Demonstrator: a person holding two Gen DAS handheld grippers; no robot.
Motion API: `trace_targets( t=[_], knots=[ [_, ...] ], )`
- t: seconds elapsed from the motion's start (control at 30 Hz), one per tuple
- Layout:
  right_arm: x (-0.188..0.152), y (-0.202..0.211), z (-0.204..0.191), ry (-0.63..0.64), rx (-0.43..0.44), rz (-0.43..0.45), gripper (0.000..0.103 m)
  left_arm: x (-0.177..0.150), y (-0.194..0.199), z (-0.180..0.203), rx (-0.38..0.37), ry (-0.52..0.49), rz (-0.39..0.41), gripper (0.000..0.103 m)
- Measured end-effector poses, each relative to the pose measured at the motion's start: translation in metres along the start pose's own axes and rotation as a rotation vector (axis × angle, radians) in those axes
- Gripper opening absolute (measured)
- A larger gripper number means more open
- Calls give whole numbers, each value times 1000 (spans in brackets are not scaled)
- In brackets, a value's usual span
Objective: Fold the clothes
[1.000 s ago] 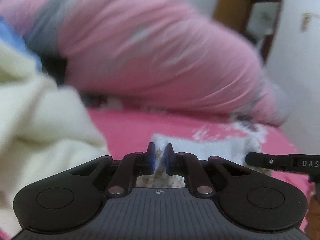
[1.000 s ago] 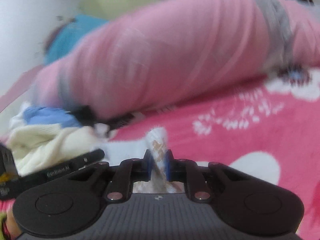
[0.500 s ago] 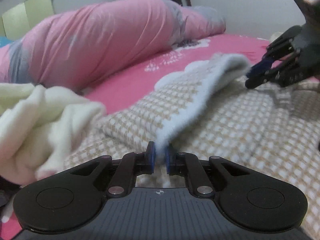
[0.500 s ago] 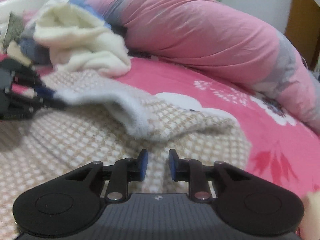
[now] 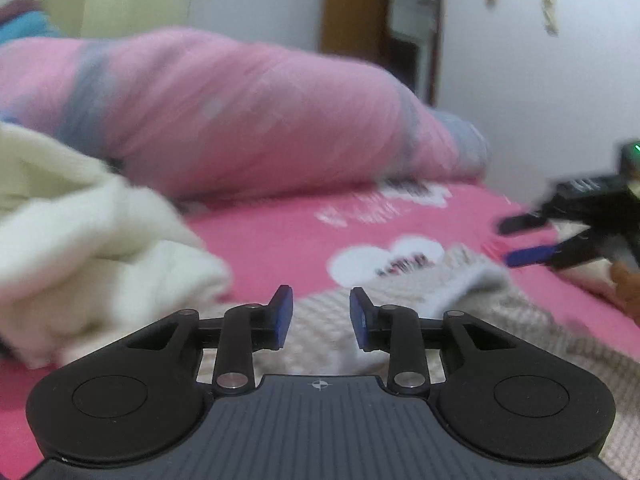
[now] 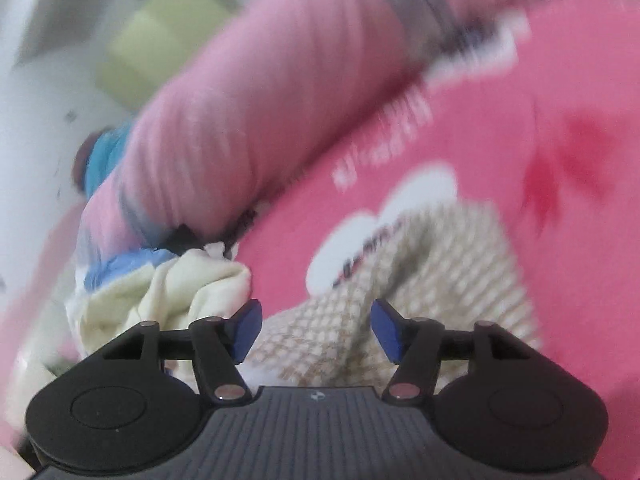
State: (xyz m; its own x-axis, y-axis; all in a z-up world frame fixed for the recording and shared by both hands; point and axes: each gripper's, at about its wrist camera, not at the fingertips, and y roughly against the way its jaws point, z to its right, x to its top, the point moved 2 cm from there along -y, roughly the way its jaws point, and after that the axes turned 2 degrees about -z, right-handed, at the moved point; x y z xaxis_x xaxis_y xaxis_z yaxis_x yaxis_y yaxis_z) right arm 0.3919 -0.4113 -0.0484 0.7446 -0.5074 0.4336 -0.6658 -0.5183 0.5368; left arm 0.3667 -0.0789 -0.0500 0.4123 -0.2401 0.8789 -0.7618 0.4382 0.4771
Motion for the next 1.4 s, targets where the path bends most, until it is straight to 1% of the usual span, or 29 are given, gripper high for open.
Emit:
trace_targets(
  t=[0.03,0.07,0.1,0.13,0.17,0.2,0.23,0.27,0.33,0.4,0.47,0.57,0.6,0.63,0.73,0.77,0.83,0.87,0.9,0.97,1.03,1.1,1.17,1.2,1.23,1.33,1.37,1.4],
  knots=[
    [1,-14,6,-34,2,-33,64,-5,-8,9,15,-42,-15,32],
    [-1,-25,8,-38,14,-58,63,-11,-17,18,32,-99,-41,32],
    [-3,-36,10,-42,26,-84,56,-19,-26,25,53,-153,-63,32],
    [-6,-46,11,-40,31,-105,42,-23,-28,29,73,-188,-56,32],
    [-8,-52,6,5,-6,-95,35,-26,-30,34,92,-218,-42,32],
    [-9,-53,2,43,-27,-77,25,-25,-30,34,97,-225,-36,32],
    [-10,-54,-1,76,-46,-58,20,-22,-31,33,98,-224,-32,32],
    [-9,-54,-1,79,-50,-42,18,-20,-32,29,96,-217,-32,32],
    [-6,-56,2,74,-50,-19,16,-15,-38,23,106,-209,-33,32],
    [-5,-61,2,95,-68,2,15,-11,-42,18,124,-210,-40,32],
    [-9,-70,0,152,-101,35,15,-9,-48,12,142,-209,-51,32],
    [-19,-76,-3,238,-147,56,15,-9,-46,6,132,-162,-70,32],
    [-20,-73,-5,252,-153,50,17,-9,-43,6,127,-158,-77,32],
    [-22,-71,-7,265,-159,44,21,-9,-39,5,122,-158,-84,32],
    [-24,-48,-17,286,-168,41,24,-7,-20,6,101,-133,-98,32],
    [-25,-37,-21,296,-168,48,25,-5,-12,7,89,-110,-96,32],
    [-30,-16,-29,314,-132,63,25,-3,-1,4,51,-56,-115,32],
    [-32,-11,-29,302,-112,49,25,-2,4,2,32,-28,-126,32],
    [-32,-11,-26,263,-97,33,25,-2,7,-2,3,22,-155,32],
    [-32,-10,-18,181,-65,2,29,-7,5,-19,-73,204,-198,34],
    [-27,-13,-1,34,11,-21,41,-12,3,-38,-152,394,-237,35],
    [-22,-15,14,-86,84,-31,45,-18,0,-57,-218,583,-262,37],
    [-19,-19,26,-176,140,-35,46,-24,-6,-74,-272,726,-261,40],
    [-18,-20,29,-195,151,-38,46,-25,-10,-78,-294,760,-263,40],
    [-17,-21,31,-211,160,-41,46,-24,-14,-79,-302,764,-268,40],
    [-18,-23,33,-210,168,-50,45,-20,-23,-75,-306,747,-277,40],
    [-18,-23,32,-196,170,-50,45,-18,-25,-72,-305,737,-273,39],
    [-17,-23,31,-180,166,-48,41,-17,-27,-69,-301,730,-267,33]
  ],
)
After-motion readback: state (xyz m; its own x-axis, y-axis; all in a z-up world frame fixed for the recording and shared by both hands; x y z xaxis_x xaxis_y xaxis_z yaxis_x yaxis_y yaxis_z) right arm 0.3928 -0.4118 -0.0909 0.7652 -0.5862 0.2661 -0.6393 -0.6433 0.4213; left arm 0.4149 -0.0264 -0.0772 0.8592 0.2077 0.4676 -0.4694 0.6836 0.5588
